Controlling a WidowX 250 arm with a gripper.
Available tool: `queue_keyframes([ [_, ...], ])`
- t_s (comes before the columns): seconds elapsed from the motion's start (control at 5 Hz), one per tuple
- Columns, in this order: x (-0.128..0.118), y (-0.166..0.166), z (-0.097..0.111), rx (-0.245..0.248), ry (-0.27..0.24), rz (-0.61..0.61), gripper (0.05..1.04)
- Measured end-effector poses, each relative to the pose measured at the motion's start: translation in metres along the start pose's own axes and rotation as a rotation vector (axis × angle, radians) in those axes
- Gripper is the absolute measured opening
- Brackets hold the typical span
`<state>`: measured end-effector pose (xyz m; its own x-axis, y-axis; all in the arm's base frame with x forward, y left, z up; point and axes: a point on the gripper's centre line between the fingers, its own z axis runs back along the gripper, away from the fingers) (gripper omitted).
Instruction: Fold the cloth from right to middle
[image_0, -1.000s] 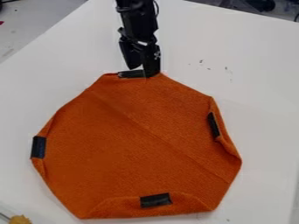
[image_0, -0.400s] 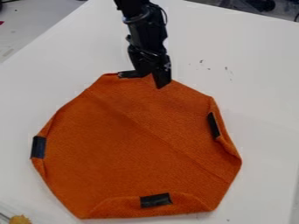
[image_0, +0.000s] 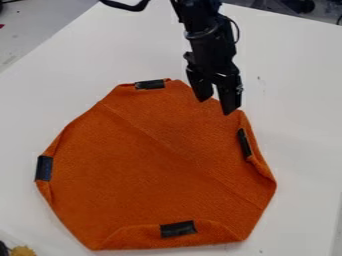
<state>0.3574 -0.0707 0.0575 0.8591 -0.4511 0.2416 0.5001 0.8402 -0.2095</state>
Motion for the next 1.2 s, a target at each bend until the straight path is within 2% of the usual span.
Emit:
queue_keyframes([
  [0.2,0.01,-0.015,-0.013,0.009,-0.065,0.018,0.999],
  [0.4,0.019,-0.034,-0.018,0.001,-0.085,0.032,0.999],
  [0.6,0.023,-0.057,-0.038,-0.002,-0.064,0.041,0.999],
  [0.8,0.021,-0.065,-0.06,-0.021,-0.047,0.061,0.999],
  [1.0,0.016,-0.057,-0.064,0.027,-0.052,0.071,0.999],
  [1.2,0.015,-0.046,-0.044,0.156,-0.03,0.025,0.999],
])
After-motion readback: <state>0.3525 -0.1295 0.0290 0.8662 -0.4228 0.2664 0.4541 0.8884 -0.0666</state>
